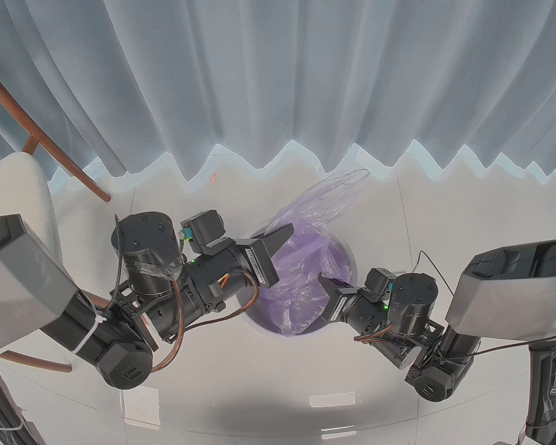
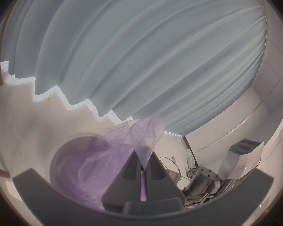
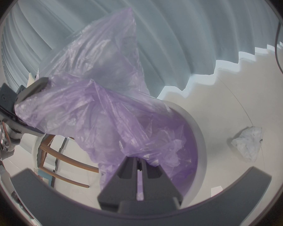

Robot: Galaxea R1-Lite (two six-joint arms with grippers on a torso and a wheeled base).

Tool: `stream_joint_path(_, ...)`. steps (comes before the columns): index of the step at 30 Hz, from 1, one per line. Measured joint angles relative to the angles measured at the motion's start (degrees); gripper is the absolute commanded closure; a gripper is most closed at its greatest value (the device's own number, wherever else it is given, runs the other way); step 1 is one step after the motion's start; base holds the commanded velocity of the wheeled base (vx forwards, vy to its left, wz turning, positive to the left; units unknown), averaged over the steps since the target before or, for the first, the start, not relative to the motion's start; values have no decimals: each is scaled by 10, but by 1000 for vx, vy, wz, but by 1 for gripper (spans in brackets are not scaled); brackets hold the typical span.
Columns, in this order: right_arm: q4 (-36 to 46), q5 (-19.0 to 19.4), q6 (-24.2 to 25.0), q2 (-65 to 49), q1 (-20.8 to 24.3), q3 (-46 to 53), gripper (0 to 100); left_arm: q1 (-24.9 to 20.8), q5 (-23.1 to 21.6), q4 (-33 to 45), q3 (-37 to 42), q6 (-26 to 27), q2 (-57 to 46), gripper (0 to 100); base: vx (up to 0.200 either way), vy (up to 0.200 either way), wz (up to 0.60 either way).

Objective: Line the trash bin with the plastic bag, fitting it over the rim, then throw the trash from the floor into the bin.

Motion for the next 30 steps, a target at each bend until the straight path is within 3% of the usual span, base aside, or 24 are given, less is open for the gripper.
stream_joint_path(9,0,-2,0,-34,48,72,100,14,-1,-8,-4,7,36,100,0,0,0)
stream_joint_path(20,4,-16,15,-220,109,186,100,19,-6,-24,3,37,55,100,0,0,0)
stream_joint_path(21,14,-17,17,-239,109,192,0,16,-6,-24,8,39,53,100,0,0,0)
stream_joint_path(25,88,-18,42,-296,84,201,0,1,-7,-26,24,49,44,100,0,0,0)
stream_joint_path(30,204,-19,121,-341,47,178,0,-13,-5,-35,36,63,37,100,0,0,0)
